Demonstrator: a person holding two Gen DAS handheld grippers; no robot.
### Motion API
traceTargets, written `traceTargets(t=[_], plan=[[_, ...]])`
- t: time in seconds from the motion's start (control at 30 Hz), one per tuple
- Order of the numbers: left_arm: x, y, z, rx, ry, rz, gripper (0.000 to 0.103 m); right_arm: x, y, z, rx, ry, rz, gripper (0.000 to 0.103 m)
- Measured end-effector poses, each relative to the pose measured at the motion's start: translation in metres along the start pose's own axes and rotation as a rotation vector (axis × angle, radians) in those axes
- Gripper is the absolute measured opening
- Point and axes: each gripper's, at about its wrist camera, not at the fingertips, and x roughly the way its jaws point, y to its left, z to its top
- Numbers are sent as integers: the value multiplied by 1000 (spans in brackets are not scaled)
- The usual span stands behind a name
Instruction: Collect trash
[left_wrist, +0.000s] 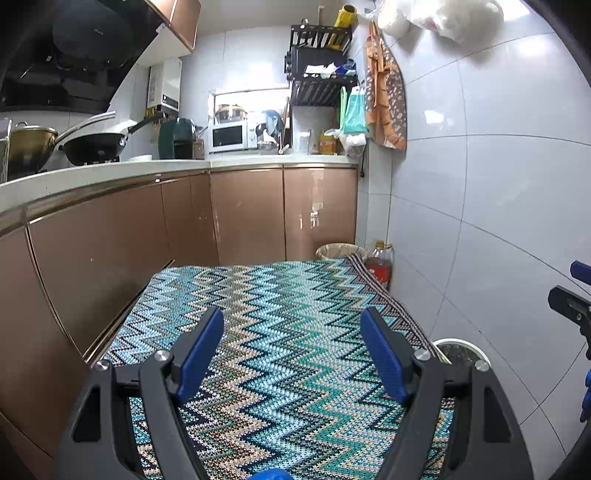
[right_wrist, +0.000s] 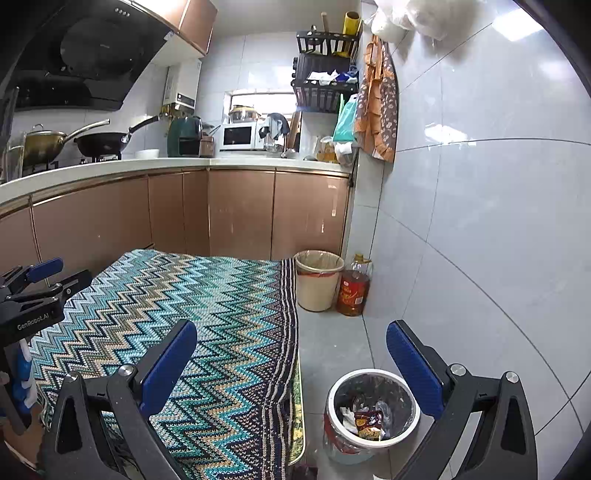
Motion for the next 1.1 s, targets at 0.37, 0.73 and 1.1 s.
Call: traceTargets(t=[0.37, 0.73, 1.1], plan=[[-17, -6, 8, 10, -33, -30, 75, -20, -8, 4, 5, -44, -10, 103], [-31, -6, 15, 5, -66, -35, 75, -29, -9, 6, 1, -67, -8, 103], [-37, -4, 23, 10, -78, -17, 75, -30, -9, 6, 2, -66, -4, 103]])
